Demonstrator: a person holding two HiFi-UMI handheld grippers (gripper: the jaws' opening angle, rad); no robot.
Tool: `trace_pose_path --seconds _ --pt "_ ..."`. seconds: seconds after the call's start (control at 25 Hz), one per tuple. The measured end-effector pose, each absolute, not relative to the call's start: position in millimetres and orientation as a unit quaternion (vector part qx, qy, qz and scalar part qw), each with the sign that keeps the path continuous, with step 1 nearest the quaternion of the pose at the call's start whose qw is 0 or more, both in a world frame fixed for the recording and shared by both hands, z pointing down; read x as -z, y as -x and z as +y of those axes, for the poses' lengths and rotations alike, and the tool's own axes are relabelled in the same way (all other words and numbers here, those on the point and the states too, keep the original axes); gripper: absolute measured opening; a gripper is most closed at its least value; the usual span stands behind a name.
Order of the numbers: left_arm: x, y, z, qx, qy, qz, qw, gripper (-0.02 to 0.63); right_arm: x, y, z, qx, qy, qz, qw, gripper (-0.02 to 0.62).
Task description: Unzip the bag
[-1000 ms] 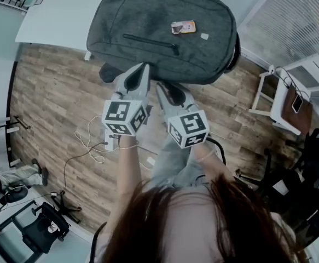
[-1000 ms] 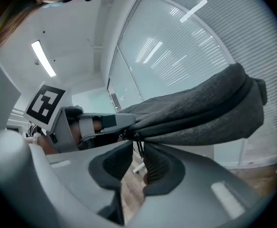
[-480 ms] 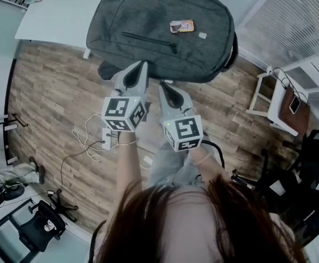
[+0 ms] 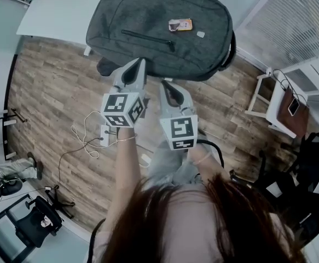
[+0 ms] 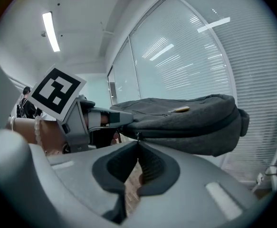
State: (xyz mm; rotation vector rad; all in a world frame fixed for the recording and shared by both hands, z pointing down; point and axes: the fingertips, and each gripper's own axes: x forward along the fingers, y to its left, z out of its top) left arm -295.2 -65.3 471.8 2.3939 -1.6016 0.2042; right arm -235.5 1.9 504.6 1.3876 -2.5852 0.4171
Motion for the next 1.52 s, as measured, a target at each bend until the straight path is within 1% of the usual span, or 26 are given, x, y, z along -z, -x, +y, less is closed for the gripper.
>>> trace_pose_path --seconds 0.6,1.52 --pt "-474 297 -66 -0.057 -0.790 -0.597 0.129 0.008 -506 206 4 -0.138 -0.461 -0.869 0.116 0.009" --pt "-475 297 -66 -0.058 -0.771 -0.619 0.136 0.008 -506 163 3 -0.138 -0.450 -0.872 0.133 0.009"
